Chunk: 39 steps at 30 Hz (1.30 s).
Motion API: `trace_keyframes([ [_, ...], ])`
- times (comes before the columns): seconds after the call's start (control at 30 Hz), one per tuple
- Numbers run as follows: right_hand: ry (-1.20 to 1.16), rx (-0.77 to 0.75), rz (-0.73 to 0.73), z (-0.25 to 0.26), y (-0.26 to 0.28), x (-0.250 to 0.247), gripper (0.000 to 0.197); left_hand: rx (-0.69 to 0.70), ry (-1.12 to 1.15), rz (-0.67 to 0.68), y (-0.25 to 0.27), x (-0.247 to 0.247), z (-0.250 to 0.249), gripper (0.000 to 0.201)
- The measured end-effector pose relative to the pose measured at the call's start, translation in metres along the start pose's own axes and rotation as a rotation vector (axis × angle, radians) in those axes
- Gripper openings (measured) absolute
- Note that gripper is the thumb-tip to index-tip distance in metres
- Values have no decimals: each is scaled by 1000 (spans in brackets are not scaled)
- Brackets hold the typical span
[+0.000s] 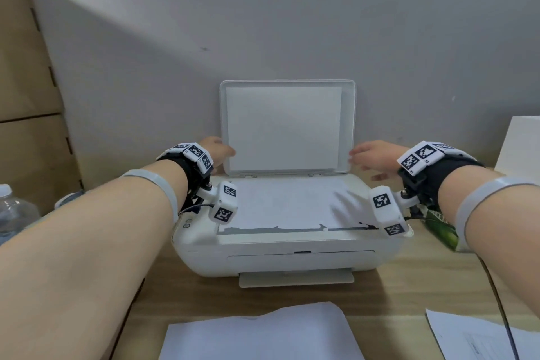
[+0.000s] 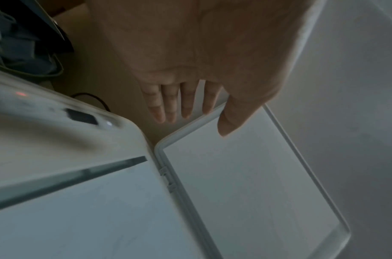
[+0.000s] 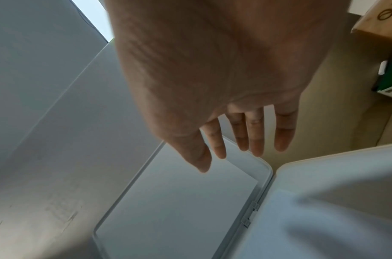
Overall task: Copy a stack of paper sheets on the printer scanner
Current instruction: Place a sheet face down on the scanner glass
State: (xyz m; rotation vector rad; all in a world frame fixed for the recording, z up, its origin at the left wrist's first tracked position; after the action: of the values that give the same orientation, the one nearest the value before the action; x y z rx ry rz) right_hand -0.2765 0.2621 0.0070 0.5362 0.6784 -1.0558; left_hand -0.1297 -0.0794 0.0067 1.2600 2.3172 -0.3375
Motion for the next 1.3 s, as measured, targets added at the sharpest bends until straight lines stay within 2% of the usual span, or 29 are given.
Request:
trace_keyframes([
  [0.1, -148, 13, -35, -1, -27, -5, 44, -13, 64, -47, -32, -8, -8, 72],
  [0.23, -284, 21, -98, -3, -51, -14, 52, -23, 14, -108, -64, -13, -17, 72],
  [0.37, -326, 5, -155, -6, -59, -21, 63, -17, 88, -86, -83, -6, -21, 69],
  [0.53, -406, 25, -167, -13, -42, -21, 74, 21, 190, -136, -72, -10, -23, 70],
  [0.67, -539, -13, -146, -7, -8, -25, 87, -23, 266, -115, -42, -14, -11, 93],
  [0.73, -601, -23, -127, -7, 11, -26, 98, -13, 289, -89, -22, -12, -8, 91],
  [0.77, -617, -27, -118, -6, 19, -26, 98, 4, 289, -77, -13, -11, -8, 87],
  [0.87, -639, -5, -134, -15, 45, -25, 76, 15, 236, -56, 20, -5, 0, 80],
  [0.93, -616, 43, -157, -27, 57, -23, 73, 27, 150, -59, 39, -4, 12, 69],
  [1.0, -561, 54, -162, -36, 70, -19, 56, 7, 88, -32, 54, 0, 27, 60],
  [1.07, -475, 66, -160, -46, 83, -13, 42, 29, -52, 3, 71, 5, 35, 50],
  [1.13, -321, 91, -136, -54, 90, -4, 37, 79, -236, 31, 82, 12, 37, 37],
  [1.17, -233, 103, -122, -57, 92, 0, 34, 81, -331, 46, 88, 16, 38, 43],
  [1.23, -43, 124, -76, -60, 95, 7, 28, 34, -571, 77, 100, 23, 44, 70],
  [1.3, 147, 147, -53, -60, 99, 13, 27, 7, -717, 131, 104, 28, 51, 90],
])
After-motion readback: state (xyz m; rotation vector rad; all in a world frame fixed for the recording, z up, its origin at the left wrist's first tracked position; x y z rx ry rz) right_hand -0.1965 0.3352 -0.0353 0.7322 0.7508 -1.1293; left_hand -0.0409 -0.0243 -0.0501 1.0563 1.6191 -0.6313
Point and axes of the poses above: each hand's wrist, its own y-axis away from the middle knuckle, its own x-axis out of the palm, z = x × y, the point moved 10 cm from there along -y, towards the middle knuckle, and after that the axes turned 6 degrees about z, right-handed, at the moved point
